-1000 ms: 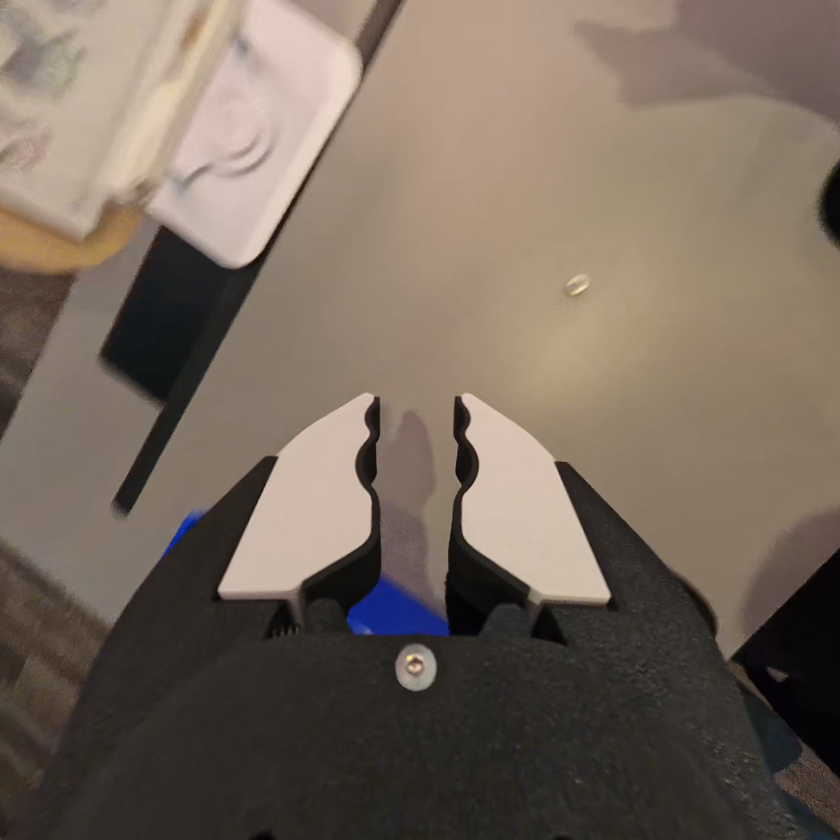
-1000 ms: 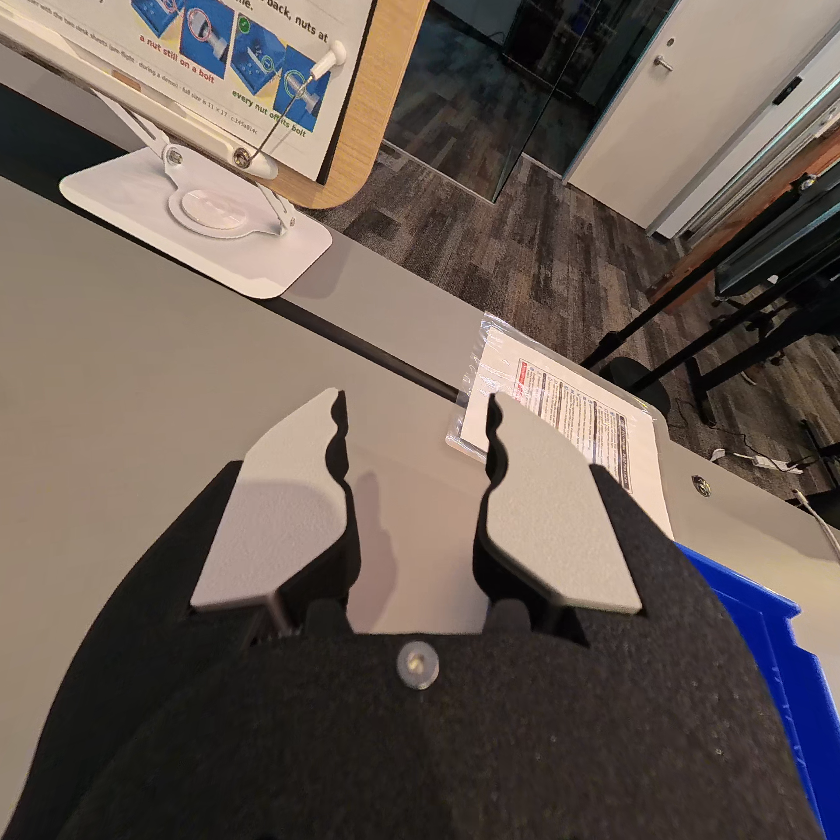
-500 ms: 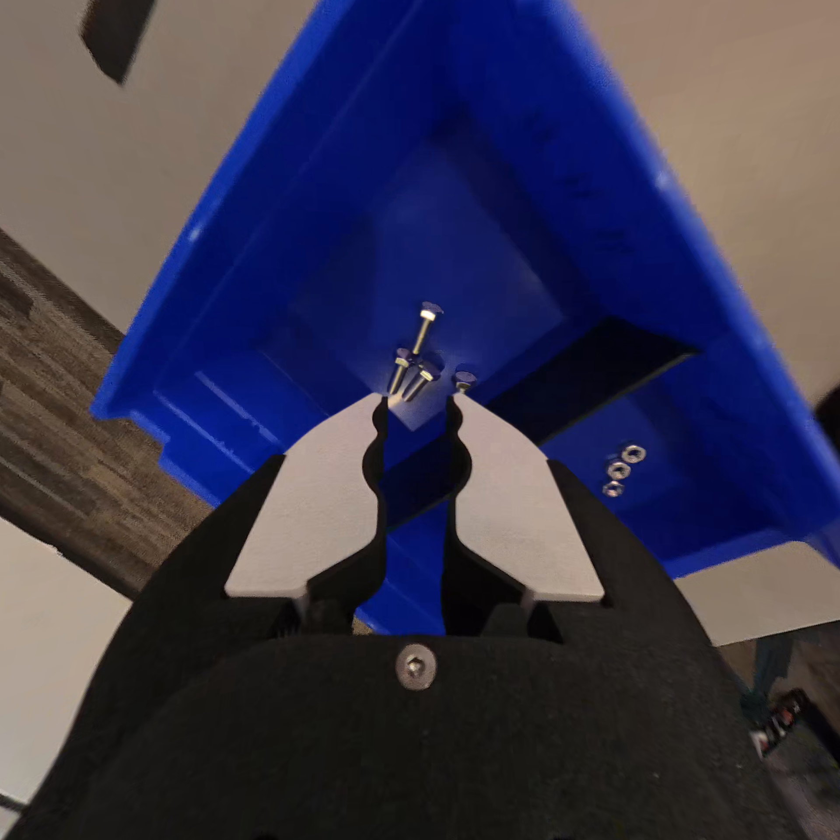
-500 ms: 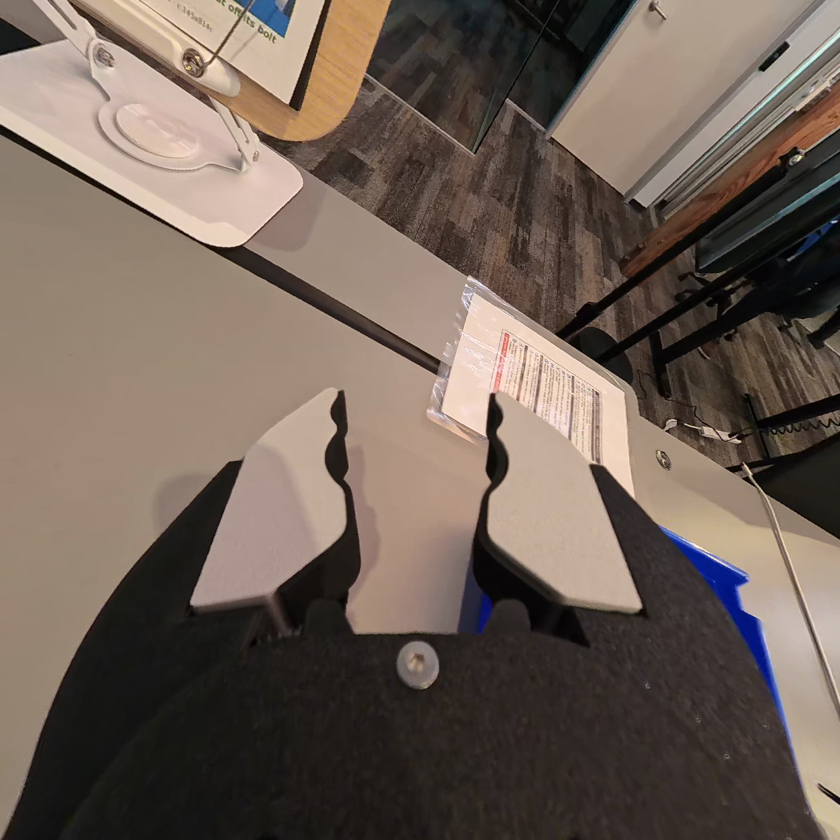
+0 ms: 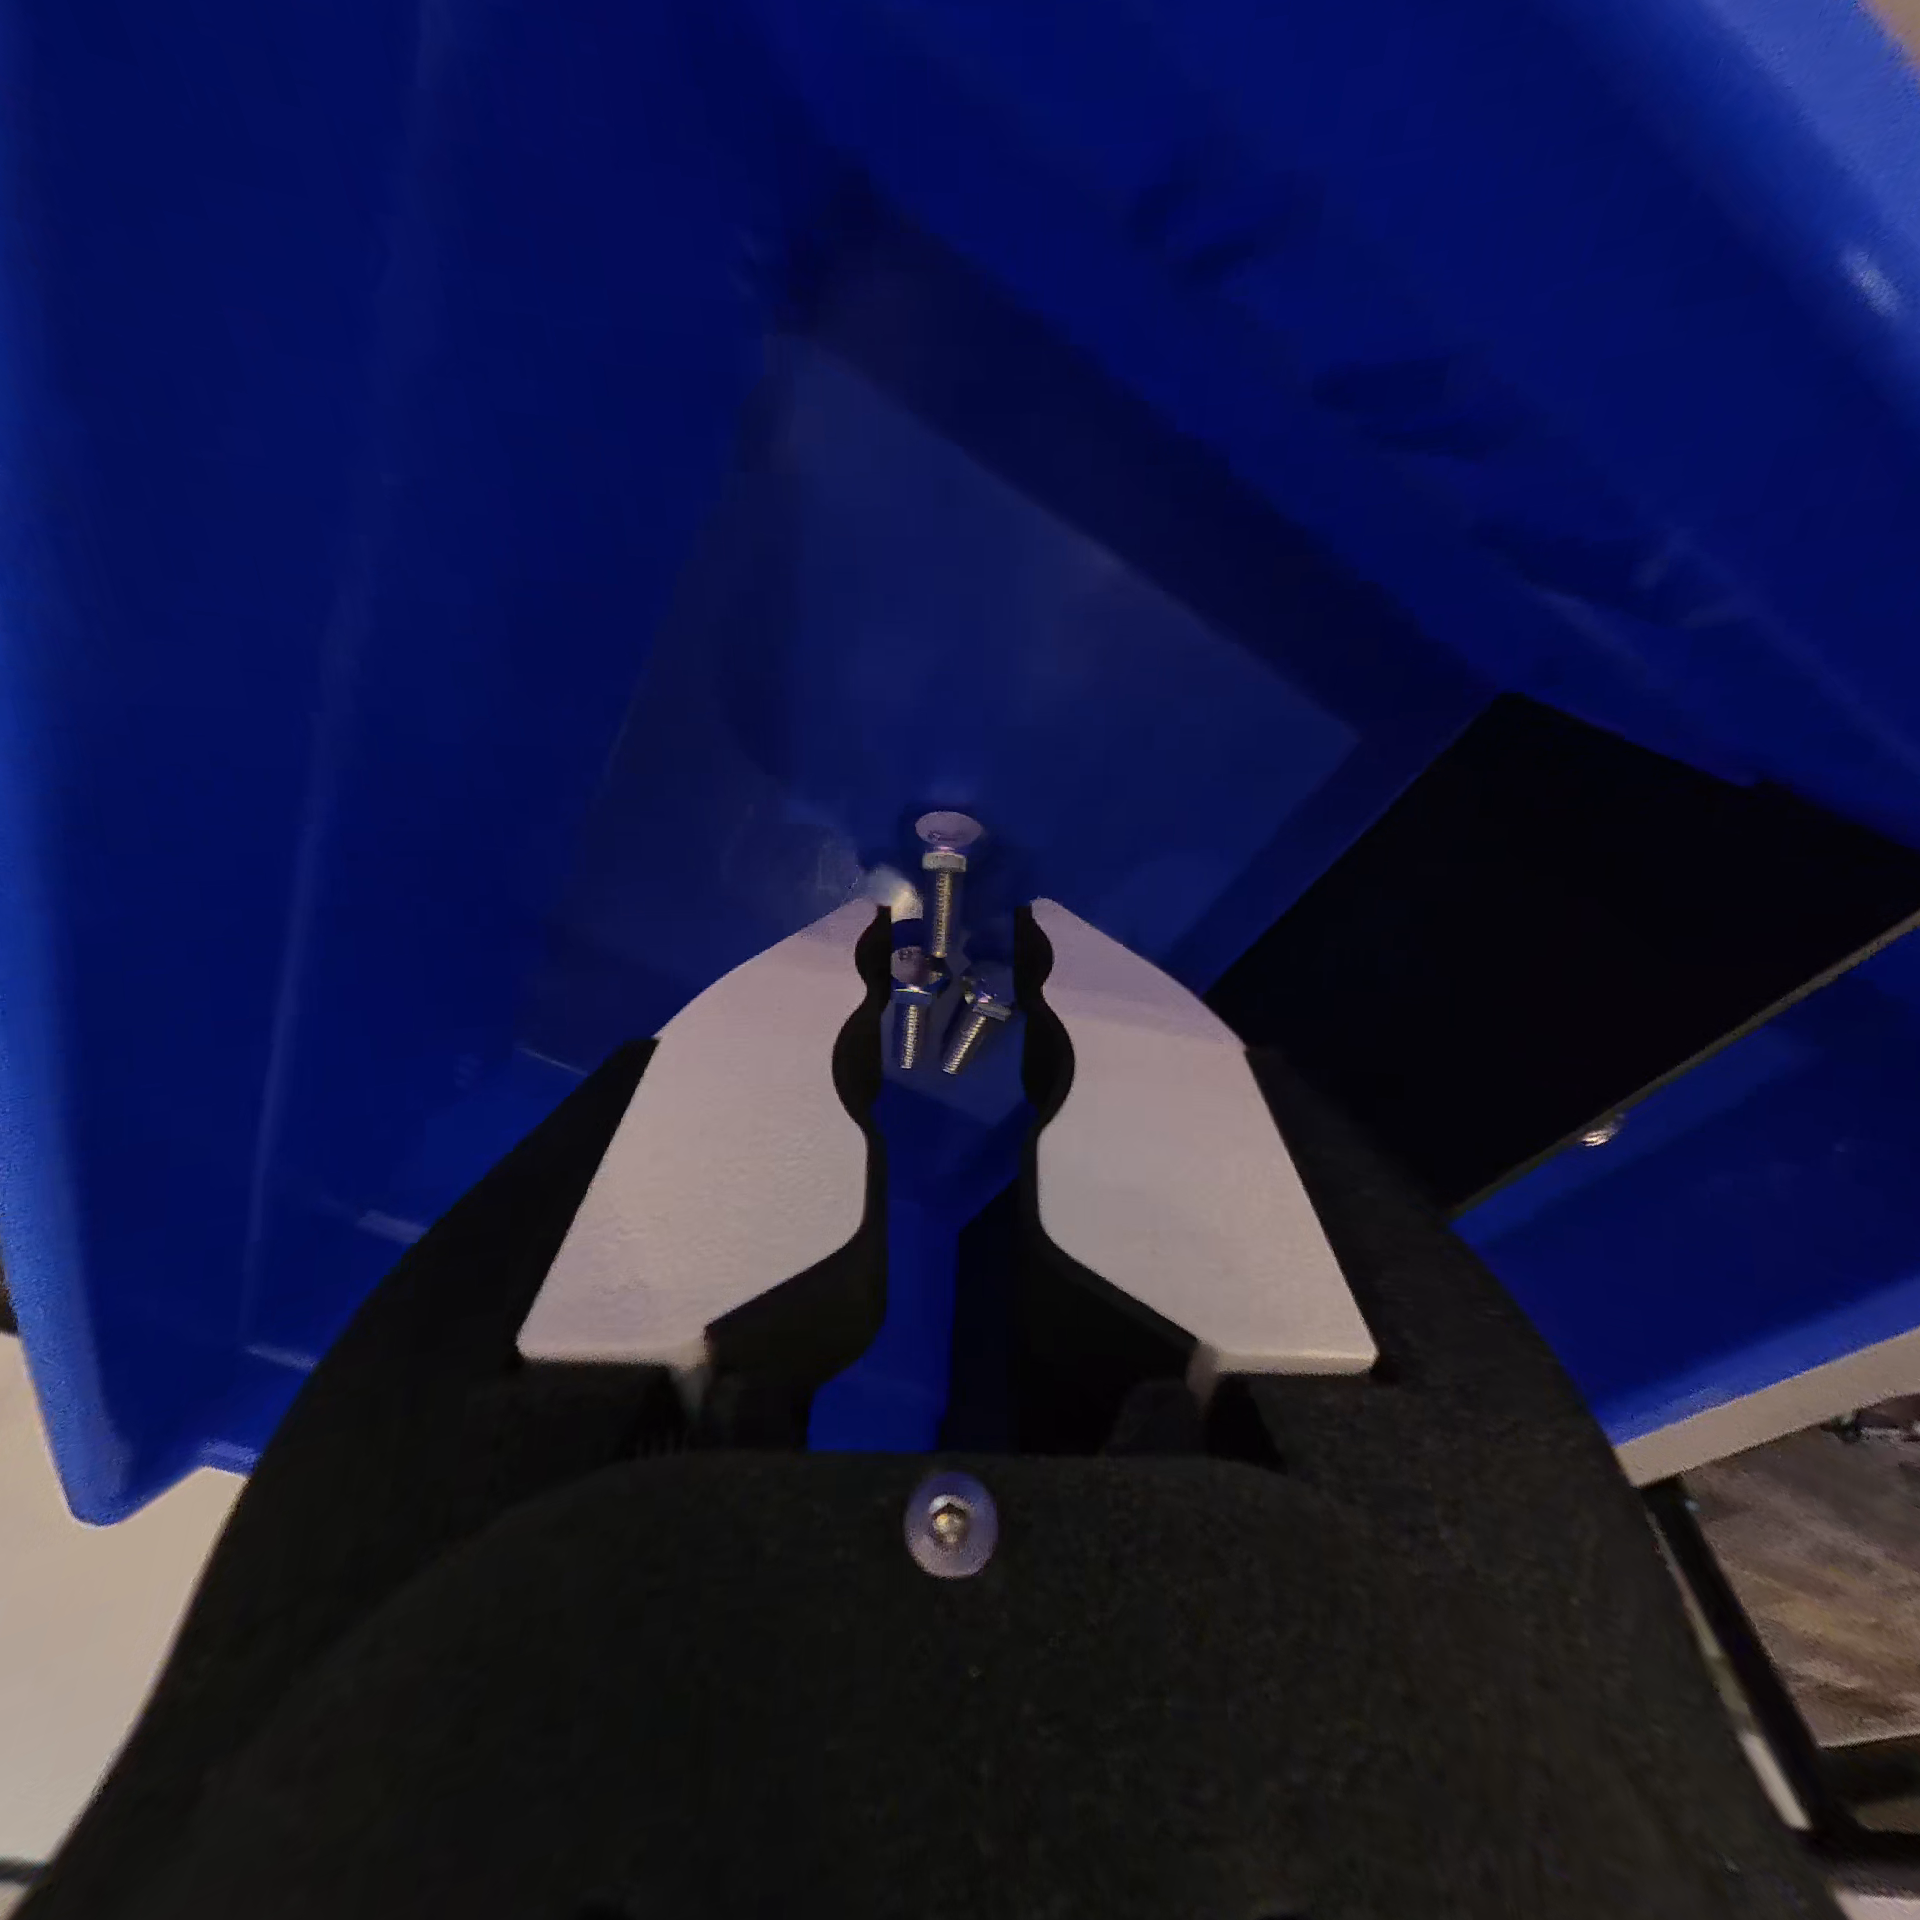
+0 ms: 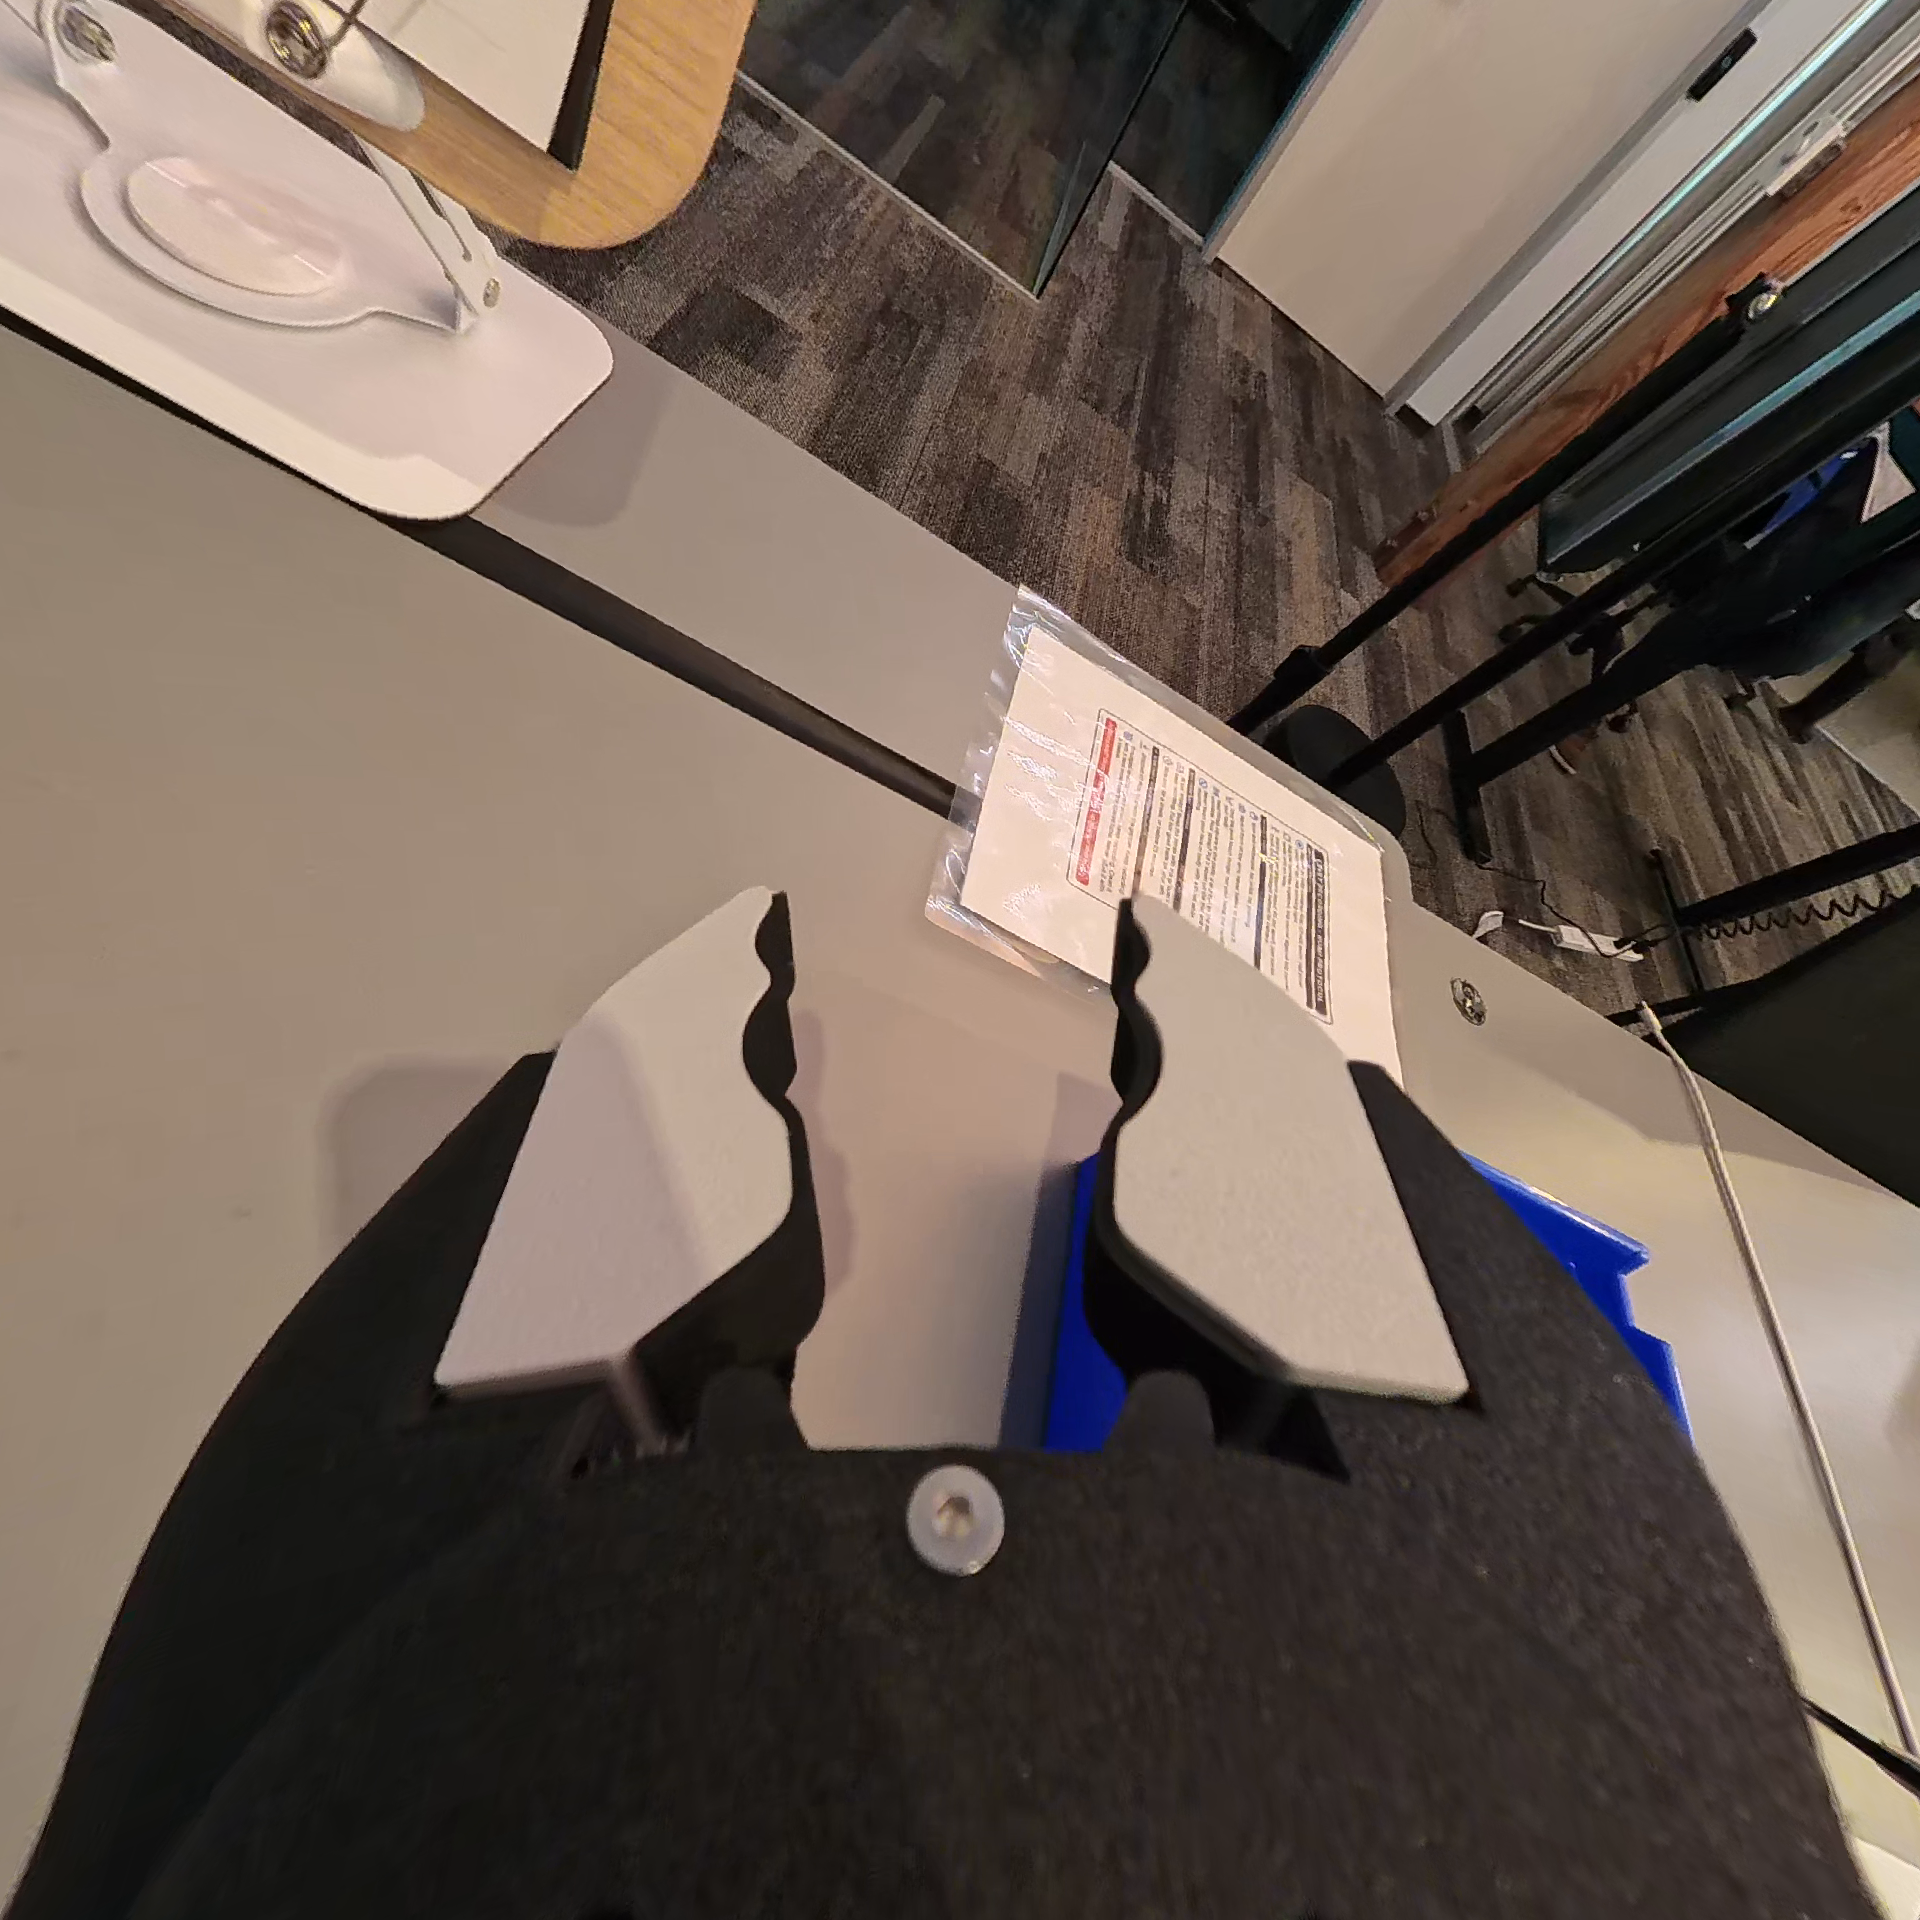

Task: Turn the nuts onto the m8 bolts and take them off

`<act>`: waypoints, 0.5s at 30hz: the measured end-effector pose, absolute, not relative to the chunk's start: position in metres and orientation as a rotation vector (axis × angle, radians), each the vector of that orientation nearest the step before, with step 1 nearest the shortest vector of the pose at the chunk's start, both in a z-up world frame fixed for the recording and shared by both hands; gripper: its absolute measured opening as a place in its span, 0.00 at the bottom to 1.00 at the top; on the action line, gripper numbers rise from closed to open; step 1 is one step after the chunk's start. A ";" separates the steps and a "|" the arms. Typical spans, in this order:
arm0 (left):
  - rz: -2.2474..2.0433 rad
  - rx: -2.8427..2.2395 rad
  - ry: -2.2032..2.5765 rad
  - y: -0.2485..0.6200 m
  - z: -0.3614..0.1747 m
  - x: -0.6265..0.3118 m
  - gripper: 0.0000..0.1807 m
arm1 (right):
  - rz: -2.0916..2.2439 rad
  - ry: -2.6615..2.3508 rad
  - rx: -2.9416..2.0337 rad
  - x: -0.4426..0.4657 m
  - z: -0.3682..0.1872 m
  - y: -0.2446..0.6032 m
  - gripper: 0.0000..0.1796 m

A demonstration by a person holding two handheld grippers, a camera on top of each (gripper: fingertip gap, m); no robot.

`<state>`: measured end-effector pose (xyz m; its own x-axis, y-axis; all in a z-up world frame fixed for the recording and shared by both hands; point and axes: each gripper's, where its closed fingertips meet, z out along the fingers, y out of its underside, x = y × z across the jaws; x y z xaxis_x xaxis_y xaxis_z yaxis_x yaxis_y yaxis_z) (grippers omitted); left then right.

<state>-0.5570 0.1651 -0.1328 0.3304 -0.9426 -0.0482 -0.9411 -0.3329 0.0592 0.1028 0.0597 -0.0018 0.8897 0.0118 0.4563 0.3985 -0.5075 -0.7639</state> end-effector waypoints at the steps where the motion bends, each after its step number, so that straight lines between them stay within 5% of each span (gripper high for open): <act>1: -0.127 2.532 -1.812 0.165 -0.134 -0.558 0.13 | -0.489 -0.298 -2.057 0.102 -0.001 0.060 0.33; 15: -0.142 2.519 -1.749 0.161 -0.152 -0.570 0.12 | -0.510 -0.307 -2.058 0.101 0.001 0.059 0.32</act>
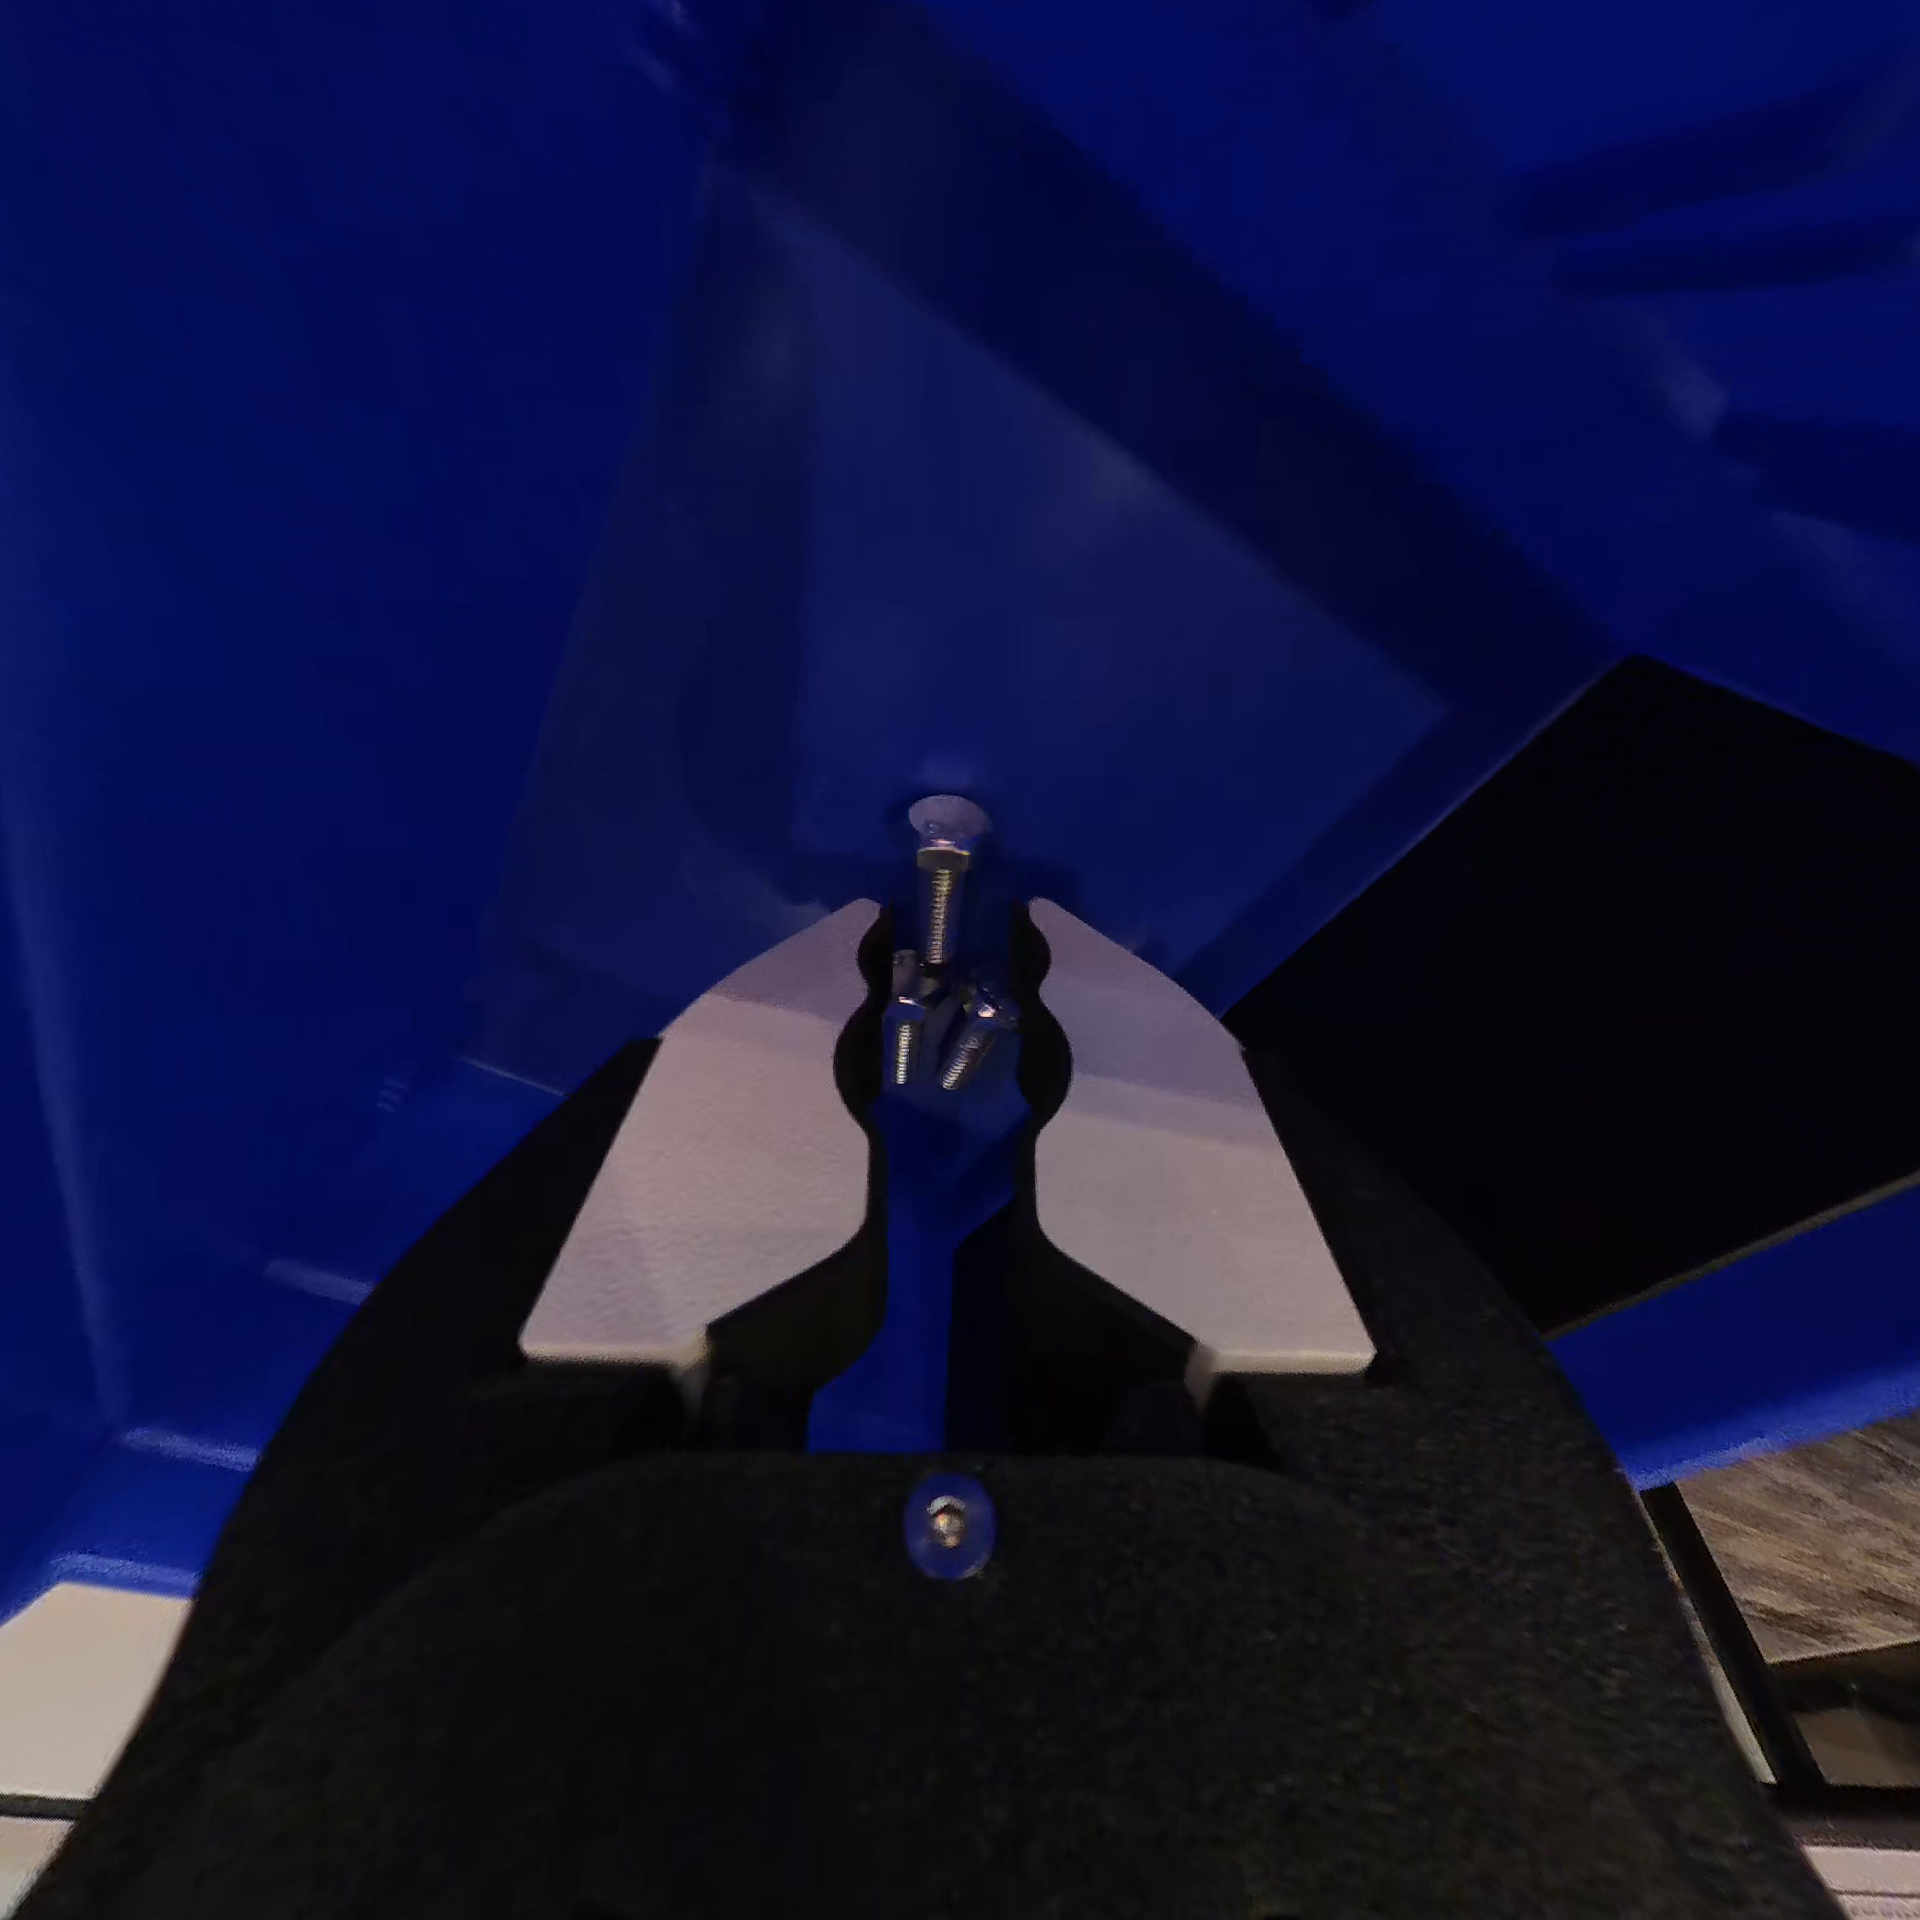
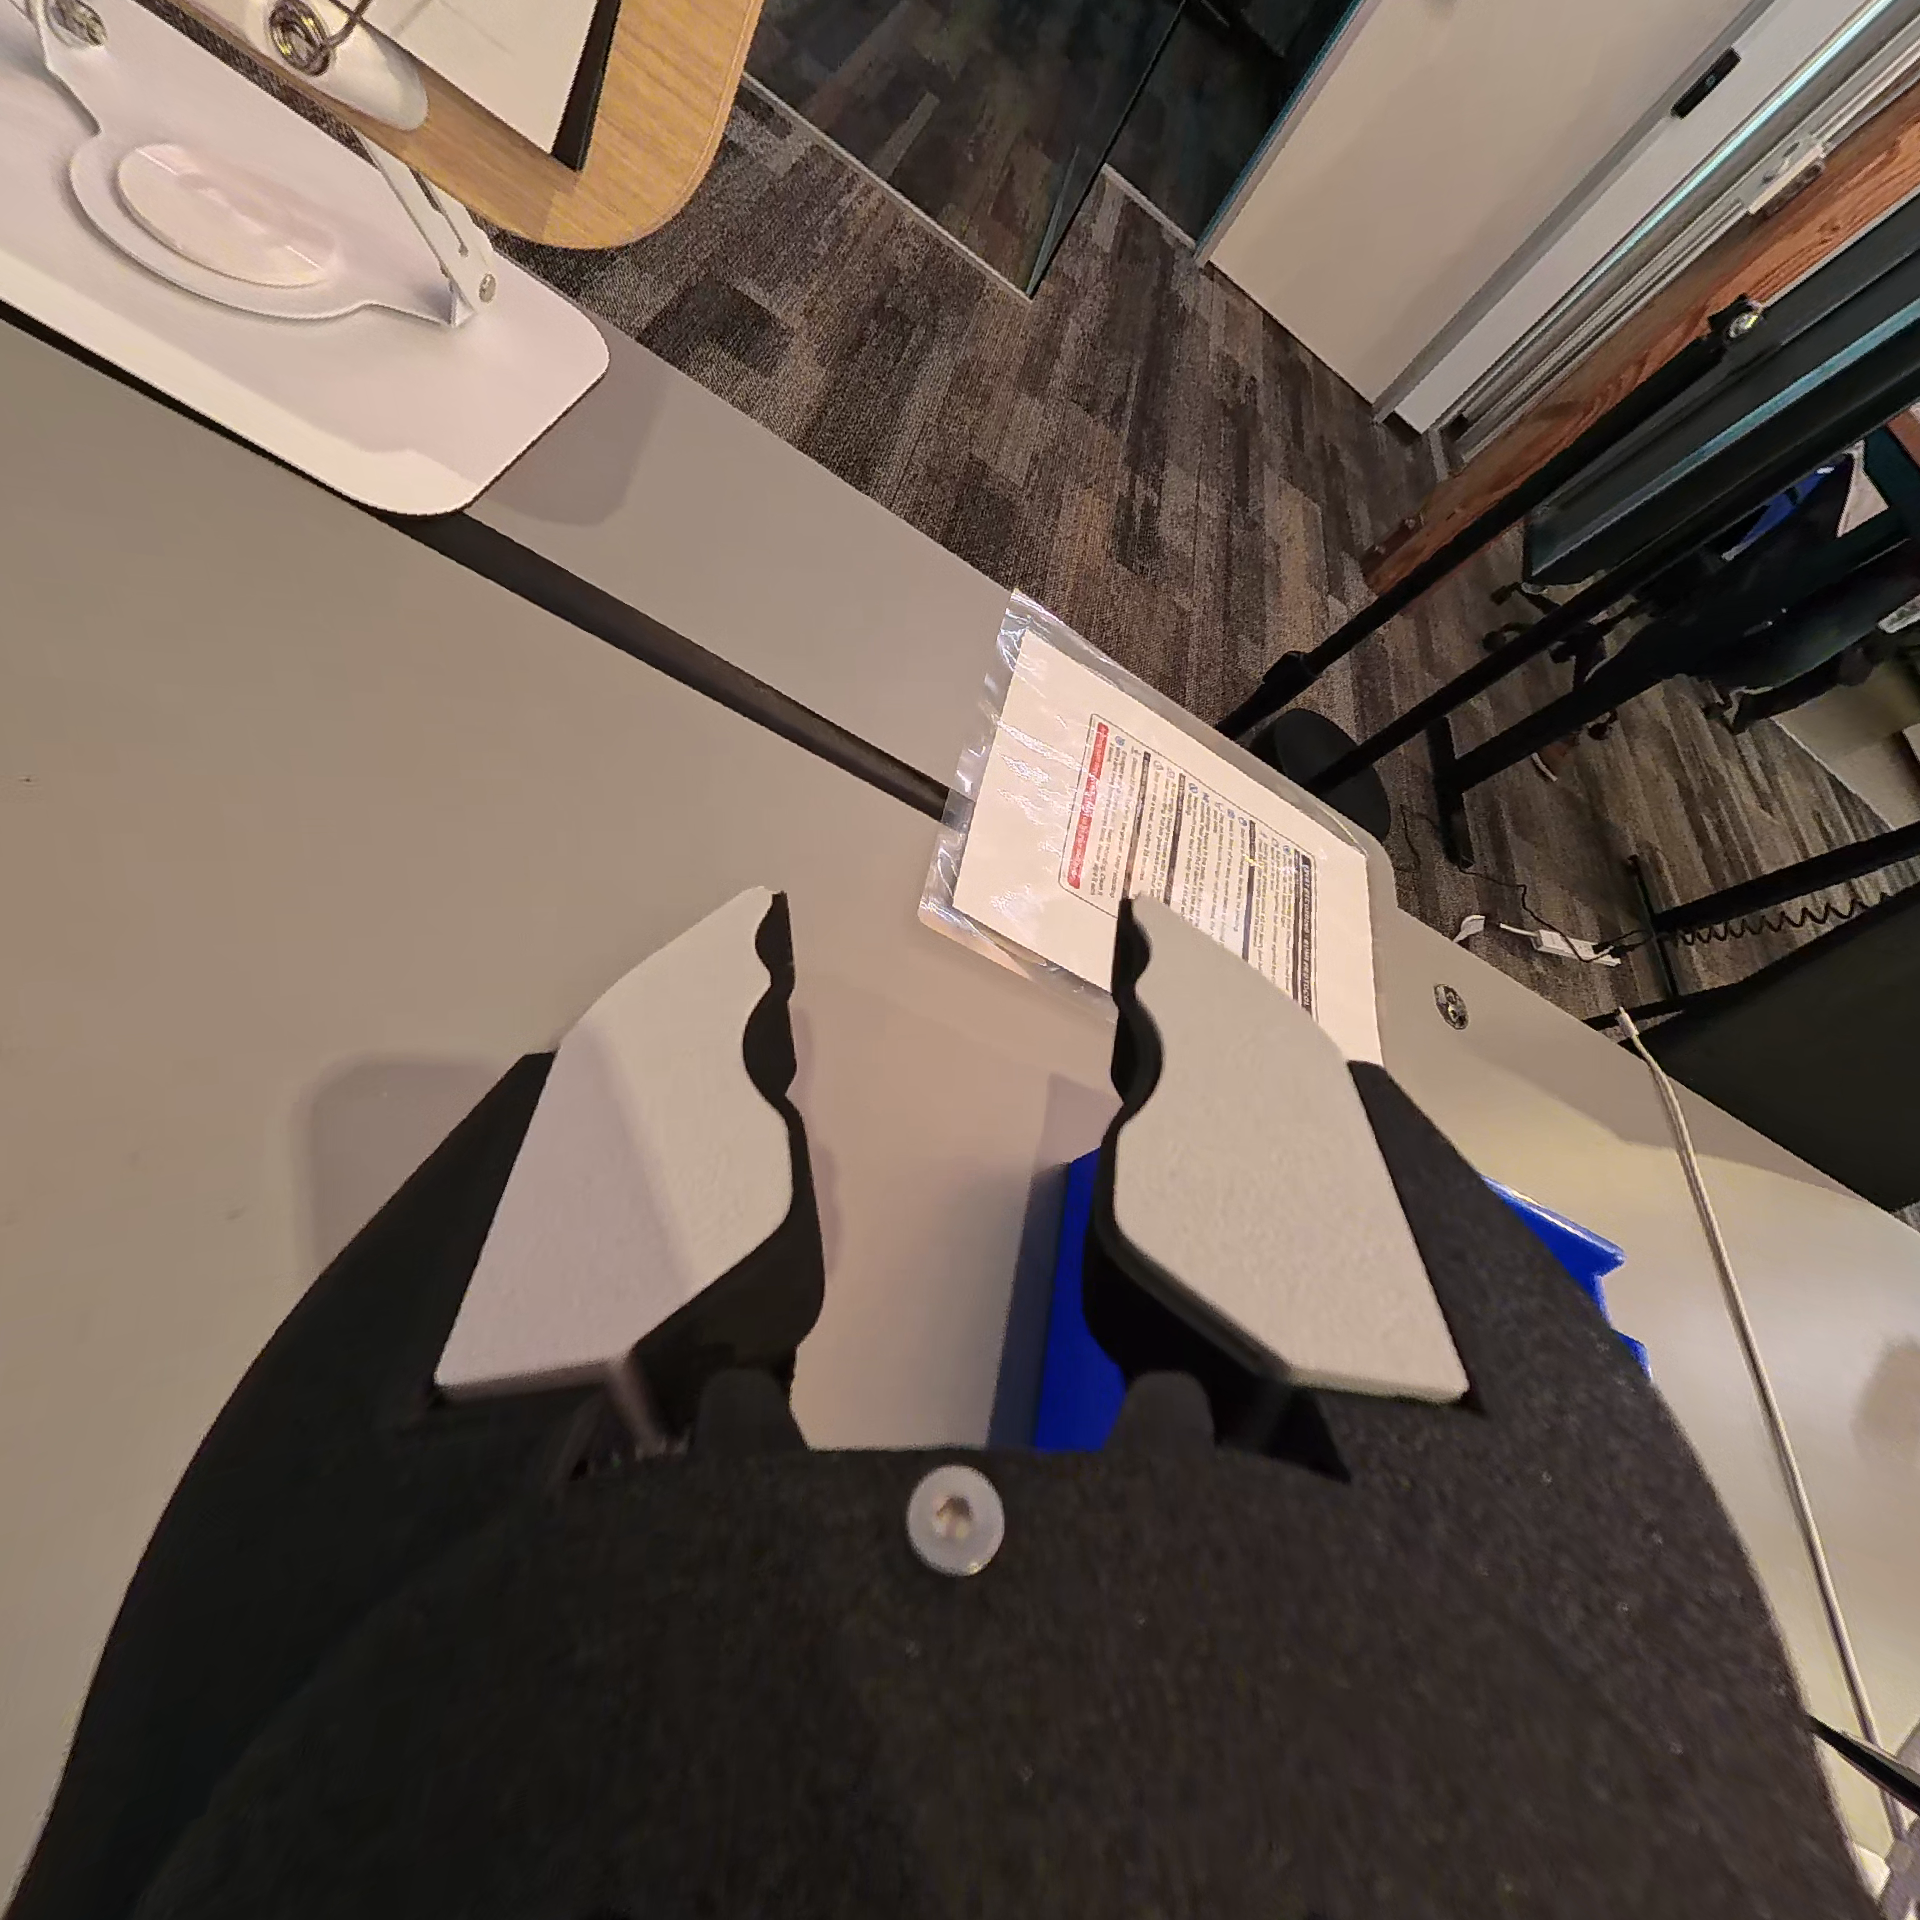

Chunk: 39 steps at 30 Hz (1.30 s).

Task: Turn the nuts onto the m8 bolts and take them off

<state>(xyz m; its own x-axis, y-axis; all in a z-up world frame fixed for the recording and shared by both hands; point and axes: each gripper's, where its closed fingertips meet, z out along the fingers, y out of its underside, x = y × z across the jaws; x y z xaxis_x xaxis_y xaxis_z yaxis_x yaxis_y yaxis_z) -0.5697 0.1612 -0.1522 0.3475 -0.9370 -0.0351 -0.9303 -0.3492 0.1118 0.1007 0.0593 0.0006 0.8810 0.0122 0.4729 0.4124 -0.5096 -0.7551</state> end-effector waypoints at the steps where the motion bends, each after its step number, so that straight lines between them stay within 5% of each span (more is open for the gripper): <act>1: -0.131 2.523 -1.743 0.161 -0.153 -0.570 0.12 | -0.511 -0.309 -2.059 0.100 0.001 0.059 0.33; 28: -0.056 2.616 -1.738 0.166 -0.148 -0.570 0.05 | -0.505 -0.324 -2.057 0.097 0.000 0.060 0.33; 33: -0.059 2.683 -1.761 0.172 -0.104 -0.564 0.05 | -0.477 -0.323 -2.035 0.093 0.006 0.059 0.32; 39: -0.161 2.689 -1.958 0.172 0.013 -0.517 0.04 | -0.438 -0.319 -1.995 0.088 0.019 0.055 0.32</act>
